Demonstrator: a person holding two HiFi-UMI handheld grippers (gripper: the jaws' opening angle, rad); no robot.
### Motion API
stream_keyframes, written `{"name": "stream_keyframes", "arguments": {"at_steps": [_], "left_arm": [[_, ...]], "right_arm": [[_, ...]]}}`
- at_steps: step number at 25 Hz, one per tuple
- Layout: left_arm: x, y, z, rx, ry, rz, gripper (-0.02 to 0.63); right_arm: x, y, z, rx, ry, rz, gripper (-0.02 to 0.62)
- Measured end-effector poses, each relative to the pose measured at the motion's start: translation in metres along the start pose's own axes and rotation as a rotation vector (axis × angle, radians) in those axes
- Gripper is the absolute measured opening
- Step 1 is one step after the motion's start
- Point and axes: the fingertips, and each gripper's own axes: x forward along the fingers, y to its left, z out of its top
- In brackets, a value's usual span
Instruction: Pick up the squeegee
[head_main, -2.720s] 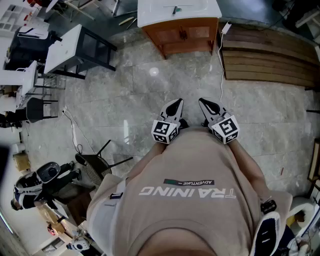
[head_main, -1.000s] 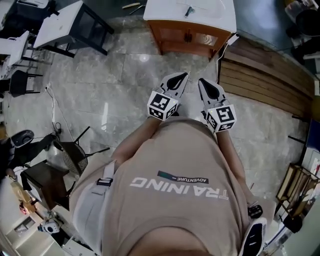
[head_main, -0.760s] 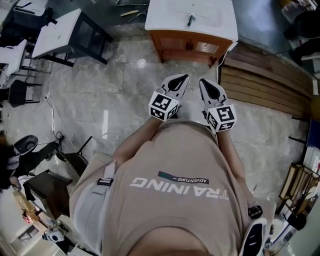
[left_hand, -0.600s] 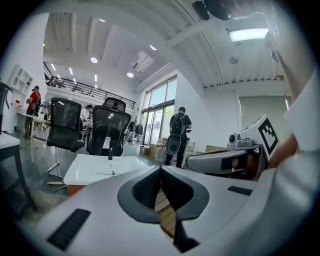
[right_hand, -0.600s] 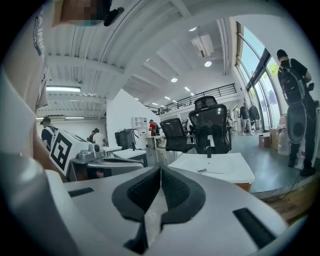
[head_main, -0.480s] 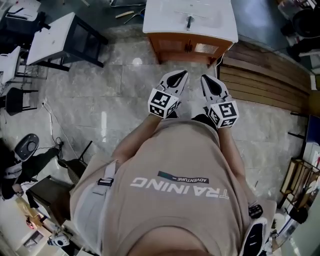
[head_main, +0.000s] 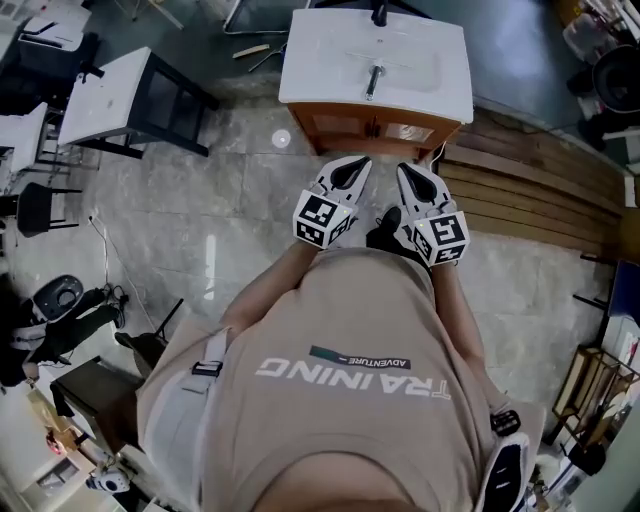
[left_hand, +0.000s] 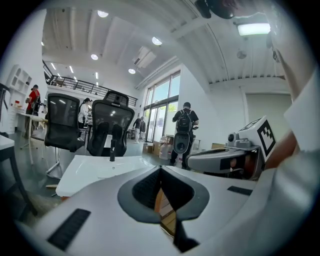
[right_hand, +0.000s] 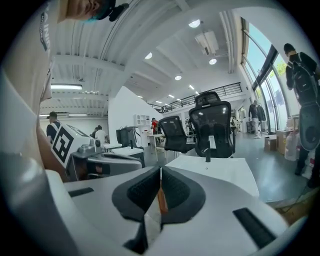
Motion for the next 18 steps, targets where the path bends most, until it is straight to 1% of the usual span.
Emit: {"name": "stream_keyframes", "arguments": {"at_steps": [4, 8, 11, 15, 18], "left_arm": [[0.037, 0.024, 0.02, 0.005, -0.005, 0.046, 0.011], [0.077, 0.042, 0.032, -0.014, -0.007, 0.078, 0.011], [0.103, 0.045, 0.035, -0.018, -0.009, 0.111, 0.011], [0.122, 0.054, 0.035, -0.034, -0.001, 0.157, 0.011], [0.131, 0.063, 0.033, -0.052, 0.013, 0.159, 0.011]], "right_arm": [[0.026, -0.042, 0.021, -0.024, -0.009, 0.043, 0.032], [0.048, -0.078, 0.038, -0.046, -0.033, 0.079, 0.032], [0.058, -0.104, 0.037, -0.041, -0.032, 0.088, 0.032], [0.072, -0.123, 0.028, -0.013, -0.007, 0.118, 0.032], [0.079, -0.133, 0.028, 0.008, -0.014, 0.112, 0.032]]}}
